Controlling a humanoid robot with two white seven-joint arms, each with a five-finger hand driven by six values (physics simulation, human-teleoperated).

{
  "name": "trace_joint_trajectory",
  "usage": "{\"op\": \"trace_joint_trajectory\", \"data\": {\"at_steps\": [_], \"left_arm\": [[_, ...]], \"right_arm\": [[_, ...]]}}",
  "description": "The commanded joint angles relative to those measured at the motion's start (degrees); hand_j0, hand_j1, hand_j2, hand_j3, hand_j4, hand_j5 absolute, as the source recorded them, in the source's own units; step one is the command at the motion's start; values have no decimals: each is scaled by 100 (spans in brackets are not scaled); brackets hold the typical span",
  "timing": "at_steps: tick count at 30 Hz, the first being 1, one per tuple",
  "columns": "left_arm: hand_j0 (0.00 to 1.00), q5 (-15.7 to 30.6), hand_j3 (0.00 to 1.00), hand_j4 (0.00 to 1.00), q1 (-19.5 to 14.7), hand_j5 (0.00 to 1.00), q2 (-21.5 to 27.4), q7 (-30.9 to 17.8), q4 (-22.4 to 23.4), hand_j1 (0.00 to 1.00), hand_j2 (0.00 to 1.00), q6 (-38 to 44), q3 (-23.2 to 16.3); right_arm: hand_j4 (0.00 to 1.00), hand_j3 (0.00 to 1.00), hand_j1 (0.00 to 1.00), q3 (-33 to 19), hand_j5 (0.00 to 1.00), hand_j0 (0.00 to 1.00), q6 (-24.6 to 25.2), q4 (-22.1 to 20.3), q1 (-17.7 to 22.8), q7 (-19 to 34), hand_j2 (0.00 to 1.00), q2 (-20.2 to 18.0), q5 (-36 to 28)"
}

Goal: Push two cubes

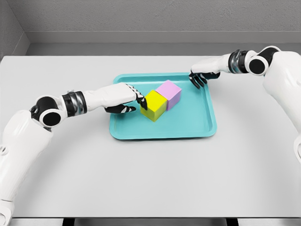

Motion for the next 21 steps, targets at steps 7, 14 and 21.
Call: {"op": "trace_joint_trajectory", "data": {"at_steps": [7,14,21], "left_arm": [[56,-76,56,56,-17,56,-108,-5,80,56,56,-3,4],[56,-49,56,56,26,56,15,-5,72,56,56,-3,30],[56,-58,56,56,-9,56,85,-5,283,56,56,-3,74]], "right_arm": [[14,14,14,-47,14,14,14,15,-35,-1,14,-44,-31],[15,15,15,-38,15,15,14,15,-26,-1,15,-35,-31],[15,15,15,-47,15,15,14,-47,-18,-1,15,-70,-66]]}}
